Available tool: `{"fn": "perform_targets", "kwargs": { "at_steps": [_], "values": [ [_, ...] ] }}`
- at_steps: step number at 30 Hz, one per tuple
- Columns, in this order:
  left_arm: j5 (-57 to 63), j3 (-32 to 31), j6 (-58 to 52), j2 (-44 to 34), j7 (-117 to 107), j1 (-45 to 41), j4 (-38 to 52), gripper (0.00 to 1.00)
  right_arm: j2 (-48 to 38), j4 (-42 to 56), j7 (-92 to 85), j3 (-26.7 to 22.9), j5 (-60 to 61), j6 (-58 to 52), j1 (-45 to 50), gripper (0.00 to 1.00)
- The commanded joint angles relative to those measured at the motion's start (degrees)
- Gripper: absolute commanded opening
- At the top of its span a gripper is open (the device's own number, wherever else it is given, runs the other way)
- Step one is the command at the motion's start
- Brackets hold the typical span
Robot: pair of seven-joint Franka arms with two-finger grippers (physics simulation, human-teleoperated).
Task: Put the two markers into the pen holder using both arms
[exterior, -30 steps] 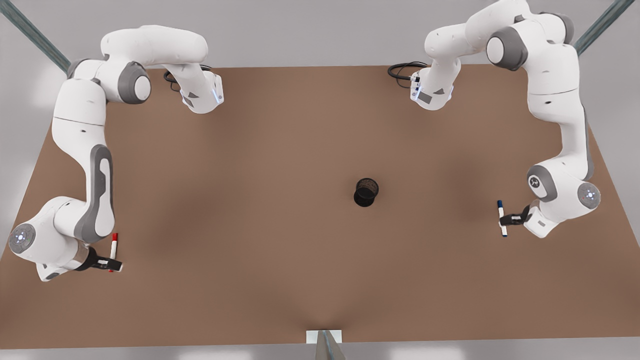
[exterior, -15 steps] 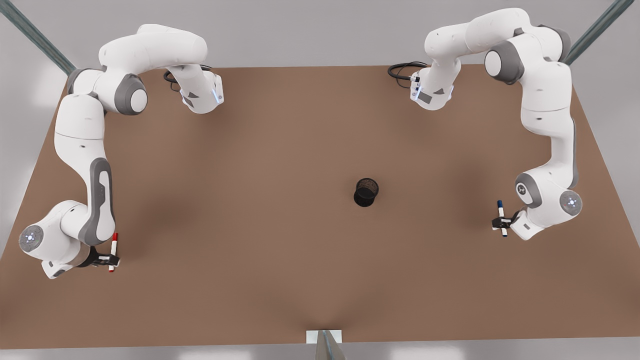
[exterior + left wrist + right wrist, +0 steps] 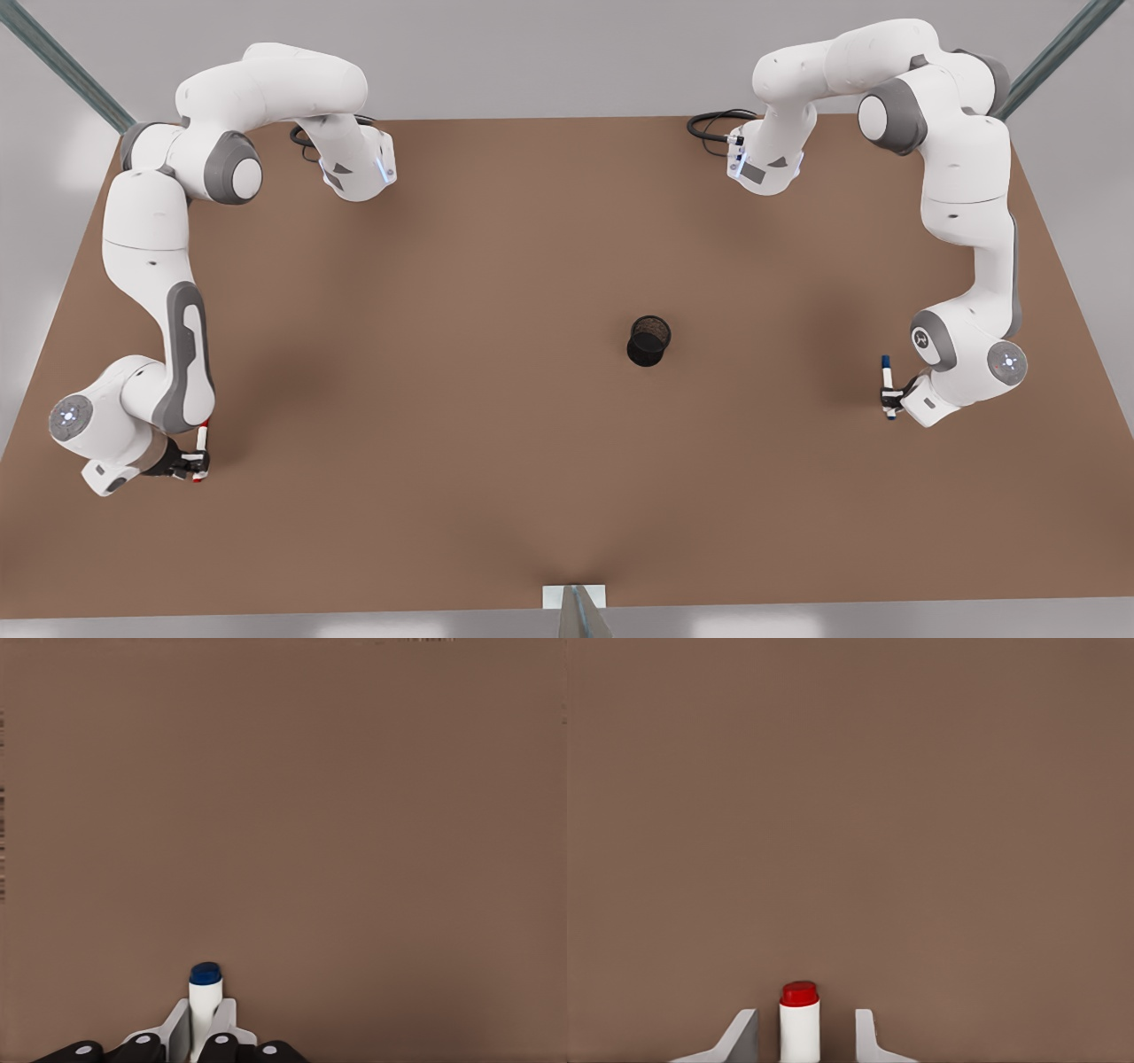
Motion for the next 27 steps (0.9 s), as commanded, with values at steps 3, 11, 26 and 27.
{"fn": "perform_targets", "kwargs": {
  "at_steps": [3,11,26,27],
  "values": [
    [-0.5,-0.1,-0.3,-0.3,1.1,-0.7,0.4,0.21,-0.1,-0.8,-5.4,0.0,0.1,2.6,0.1,0.51],
    [-2.5,-16.3,-24.8,-10.1,-9.3,-1.0,12.1,0.21,-0.2,-0.7,-5.1,0.3,0.2,2.6,0.2,0.27],
    [-42.6,-35.7,-2.0,-14.0,54.4,-8.7,3.1,0.21,-19.9,0.8,13.1,4.3,-0.6,-20.1,10.4,0.25],
    [-46.0,-35.7,-1.0,-14.1,60.7,-8.6,1.6,0.21,-20.5,0.8,13.9,6.0,-0.5,-20.1,10.7,0.25]
  ]
}}
